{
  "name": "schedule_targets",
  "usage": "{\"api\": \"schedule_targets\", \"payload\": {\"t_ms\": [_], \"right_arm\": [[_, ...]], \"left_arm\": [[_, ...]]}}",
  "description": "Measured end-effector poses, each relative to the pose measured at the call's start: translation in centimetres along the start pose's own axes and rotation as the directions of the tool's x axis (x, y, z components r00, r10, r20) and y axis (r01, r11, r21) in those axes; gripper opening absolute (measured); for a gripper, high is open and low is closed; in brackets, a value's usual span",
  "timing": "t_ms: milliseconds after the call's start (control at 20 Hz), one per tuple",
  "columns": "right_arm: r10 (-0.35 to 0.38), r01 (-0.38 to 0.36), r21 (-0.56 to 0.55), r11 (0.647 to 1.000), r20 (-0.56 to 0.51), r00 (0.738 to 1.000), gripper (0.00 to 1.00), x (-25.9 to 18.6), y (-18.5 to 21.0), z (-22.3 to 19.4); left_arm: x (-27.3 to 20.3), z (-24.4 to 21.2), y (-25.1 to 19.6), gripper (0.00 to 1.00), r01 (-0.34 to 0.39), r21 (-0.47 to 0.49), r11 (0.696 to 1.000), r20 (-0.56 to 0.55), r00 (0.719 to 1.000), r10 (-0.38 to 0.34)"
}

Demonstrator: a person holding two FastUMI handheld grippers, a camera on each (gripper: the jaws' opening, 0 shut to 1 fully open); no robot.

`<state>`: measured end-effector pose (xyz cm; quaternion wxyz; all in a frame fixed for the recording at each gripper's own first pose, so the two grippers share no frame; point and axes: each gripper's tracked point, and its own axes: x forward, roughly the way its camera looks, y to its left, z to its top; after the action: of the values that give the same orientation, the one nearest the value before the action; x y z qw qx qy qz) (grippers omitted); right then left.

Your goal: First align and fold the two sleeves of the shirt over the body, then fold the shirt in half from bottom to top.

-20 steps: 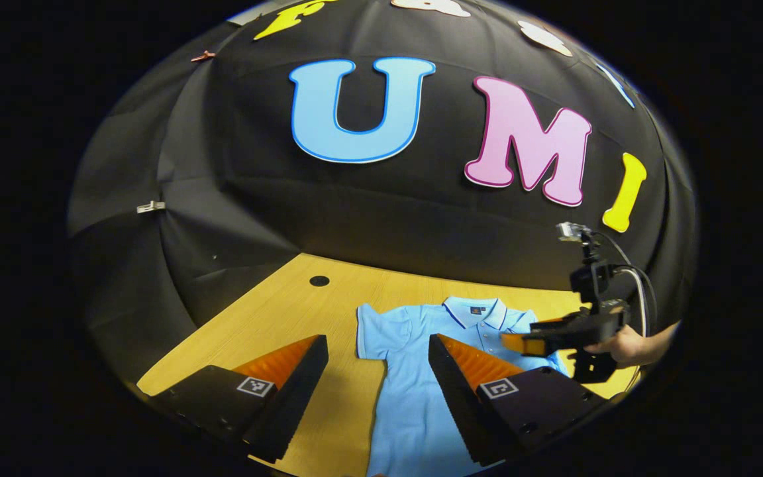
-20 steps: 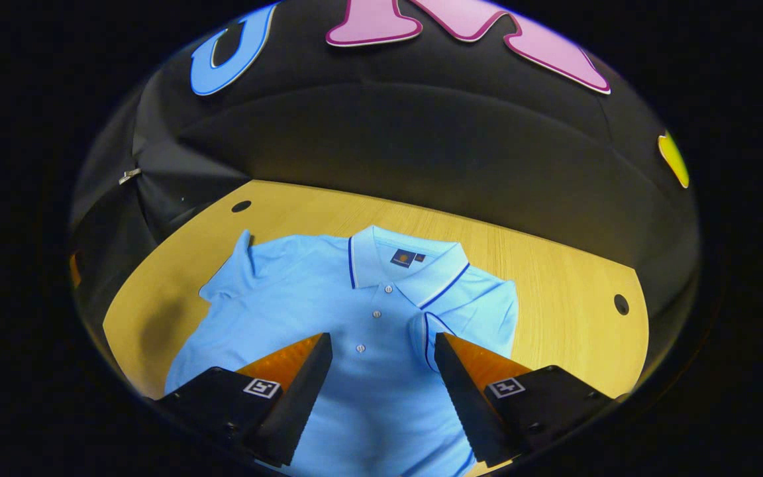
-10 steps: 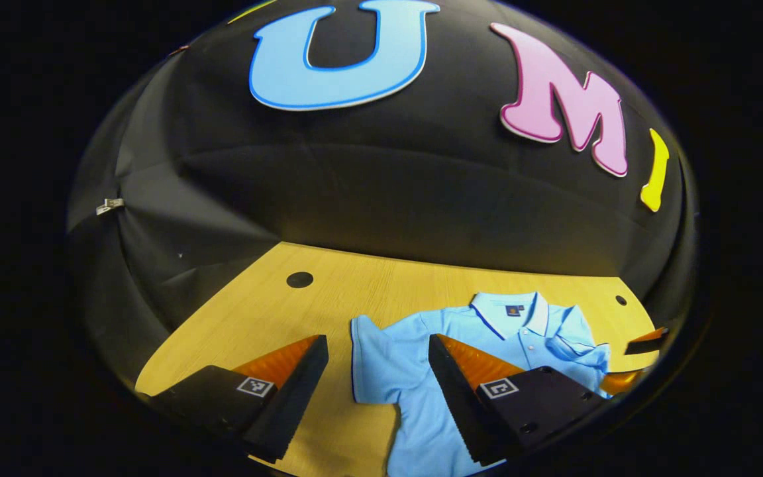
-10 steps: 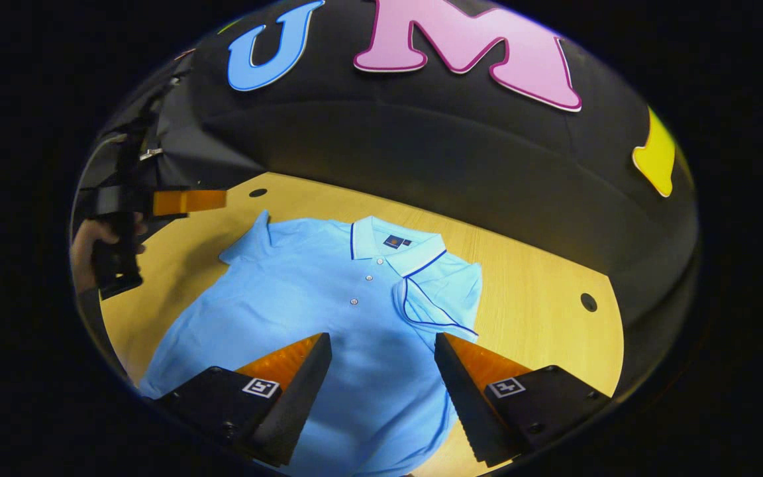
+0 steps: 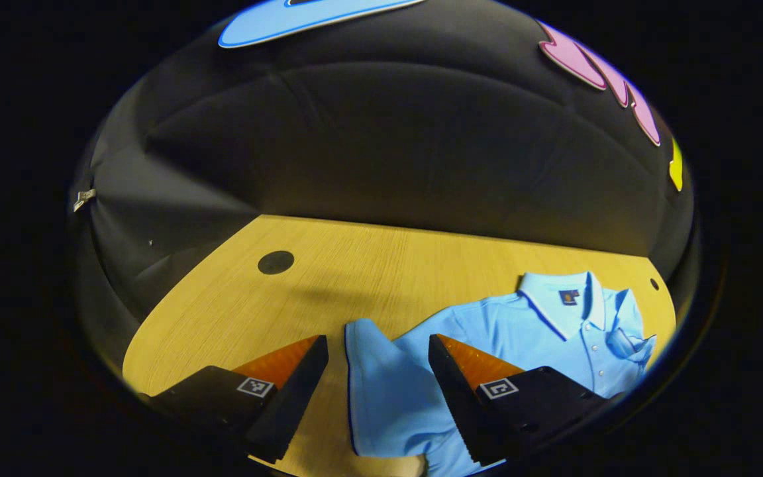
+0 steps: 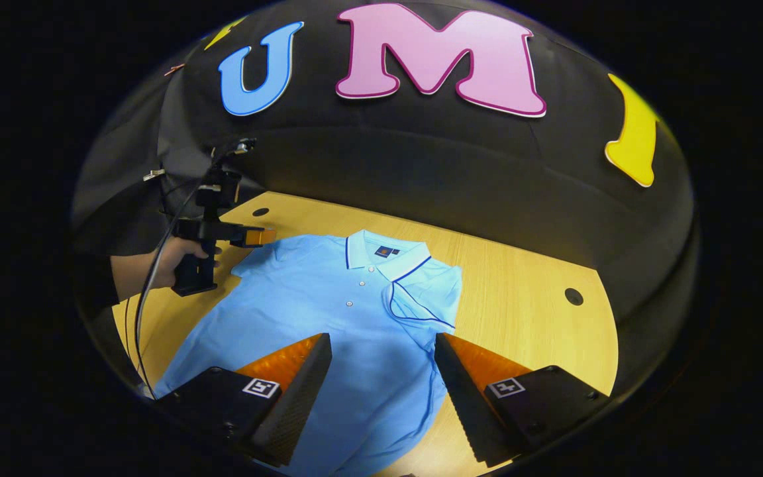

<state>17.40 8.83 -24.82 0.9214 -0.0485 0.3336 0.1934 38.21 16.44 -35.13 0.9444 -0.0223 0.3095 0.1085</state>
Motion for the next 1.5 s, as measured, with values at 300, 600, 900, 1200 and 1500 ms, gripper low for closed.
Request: {"api": "schedule_targets", "payload": {"t_ms": [300,600,900,1200,1500], "right_arm": [[-0.001,0.004,0.071,0.997,-0.039,0.999,0.98,-1.0,-0.9,-0.9],[-0.012,0.017,0.087,0.996,-0.053,0.998,0.98,-0.7,-1.7,-1.4],[-0.029,0.033,0.083,0.996,-0.047,0.998,0.98,-0.7,-2.2,-1.4],[-0.055,0.061,0.122,0.991,-0.055,0.997,0.98,-1.2,-3.0,-1.6],[-0.076,0.082,0.125,0.989,-0.053,0.996,0.98,-2.0,-3.5,-2.1]], "left_arm": [[1.2,-1.9,0.1,0.86,-0.001,0.01,1.0,-0.056,0.998,0.001],[1.9,-1.5,-1.6,0.37,0.049,0.072,0.996,-0.045,0.998,-0.046],[0.9,0.1,-3.8,0.1,0.05,0.14,0.989,-0.017,0.999,-0.049],[-2.9,3.0,-11.0,0.1,0.197,0.143,0.97,0.026,0.979,-0.202],[-7.7,2.4,-19.4,0.11,0.432,-0.013,0.902,0.004,0.902,-0.432]]}}
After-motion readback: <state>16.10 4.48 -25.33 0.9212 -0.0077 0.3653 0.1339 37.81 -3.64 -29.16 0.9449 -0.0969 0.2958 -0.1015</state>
